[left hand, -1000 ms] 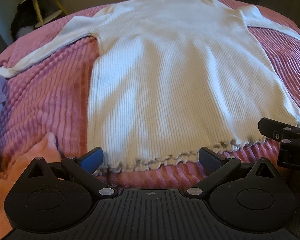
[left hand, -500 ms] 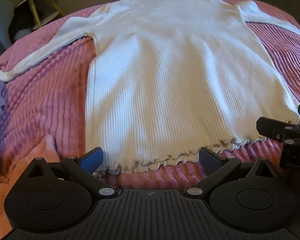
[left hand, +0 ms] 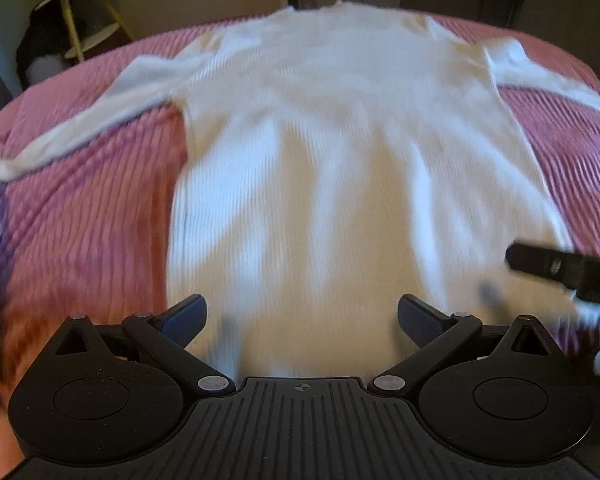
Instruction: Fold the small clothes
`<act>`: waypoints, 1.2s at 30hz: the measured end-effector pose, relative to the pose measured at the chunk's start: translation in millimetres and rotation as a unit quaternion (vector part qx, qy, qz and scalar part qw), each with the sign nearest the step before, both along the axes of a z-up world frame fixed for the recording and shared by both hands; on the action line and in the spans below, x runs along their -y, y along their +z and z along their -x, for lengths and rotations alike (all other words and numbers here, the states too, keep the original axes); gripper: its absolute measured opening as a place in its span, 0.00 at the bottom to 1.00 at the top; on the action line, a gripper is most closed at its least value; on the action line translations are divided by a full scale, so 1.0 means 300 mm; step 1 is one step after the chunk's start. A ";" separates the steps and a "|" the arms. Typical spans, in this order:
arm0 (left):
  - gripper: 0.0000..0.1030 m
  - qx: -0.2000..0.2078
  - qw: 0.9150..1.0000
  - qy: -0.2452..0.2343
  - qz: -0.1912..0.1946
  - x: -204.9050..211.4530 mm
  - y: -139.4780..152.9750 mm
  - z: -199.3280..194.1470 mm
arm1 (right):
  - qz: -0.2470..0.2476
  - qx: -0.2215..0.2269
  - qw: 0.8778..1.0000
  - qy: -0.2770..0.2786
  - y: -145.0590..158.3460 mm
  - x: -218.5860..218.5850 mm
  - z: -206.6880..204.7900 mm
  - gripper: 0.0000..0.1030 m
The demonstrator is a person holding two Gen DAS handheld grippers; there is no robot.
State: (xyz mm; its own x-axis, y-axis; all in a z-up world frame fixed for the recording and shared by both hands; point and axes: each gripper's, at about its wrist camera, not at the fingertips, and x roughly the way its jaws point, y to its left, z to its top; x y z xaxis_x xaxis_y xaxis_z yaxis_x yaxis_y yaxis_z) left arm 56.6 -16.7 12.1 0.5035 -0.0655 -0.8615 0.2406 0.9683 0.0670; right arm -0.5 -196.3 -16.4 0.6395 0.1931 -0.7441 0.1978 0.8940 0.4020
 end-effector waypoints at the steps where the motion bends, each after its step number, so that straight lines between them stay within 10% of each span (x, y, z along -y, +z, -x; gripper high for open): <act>1: 1.00 0.005 1.000 0.005 -0.001 0.014 0.007 -0.038 | -0.008 -0.004 1.000 -0.002 -0.017 0.016 -0.025 0.96; 12: 1.00 0.077 0.995 0.071 -0.002 0.120 -0.009 -0.438 | -0.103 -0.062 0.993 -0.008 -0.121 0.120 -0.140 0.96; 17: 1.00 0.070 0.993 0.091 0.007 0.069 -0.142 -0.513 | -0.074 0.049 0.991 -0.096 -0.012 0.378 -0.129 0.86; 22: 1.00 0.113 0.987 0.109 0.019 0.024 -0.169 -0.537 | -0.048 0.090 0.945 -0.310 -0.014 0.812 -0.168 0.41; 28: 1.00 0.142 0.983 0.118 0.023 0.028 -0.197 -0.558 | -0.124 0.125 0.855 -0.488 -0.146 1.129 -0.188 0.39; 32: 1.00 0.148 0.981 0.124 0.027 0.033 -0.205 -0.564 | -0.108 0.124 0.843 -0.512 -0.190 1.172 -0.238 0.37; 34: 1.00 0.150 0.980 0.126 0.031 0.031 -0.210 -0.564 | -0.095 0.115 0.842 -0.518 -0.193 1.198 -0.254 0.07; 36: 1.00 0.151 0.980 0.127 0.037 0.024 -0.213 -0.562 | -0.090 0.111 0.843 -0.519 -0.161 1.209 -0.273 0.06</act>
State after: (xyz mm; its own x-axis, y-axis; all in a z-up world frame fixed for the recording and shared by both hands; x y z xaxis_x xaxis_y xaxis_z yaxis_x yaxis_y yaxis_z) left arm 225.2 -23.8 -51.7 0.7422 0.0392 -0.6690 -0.0294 0.9992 0.0259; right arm 81.3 -559.0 -64.7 0.6525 -0.4597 -0.6025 0.7381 0.2057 0.6425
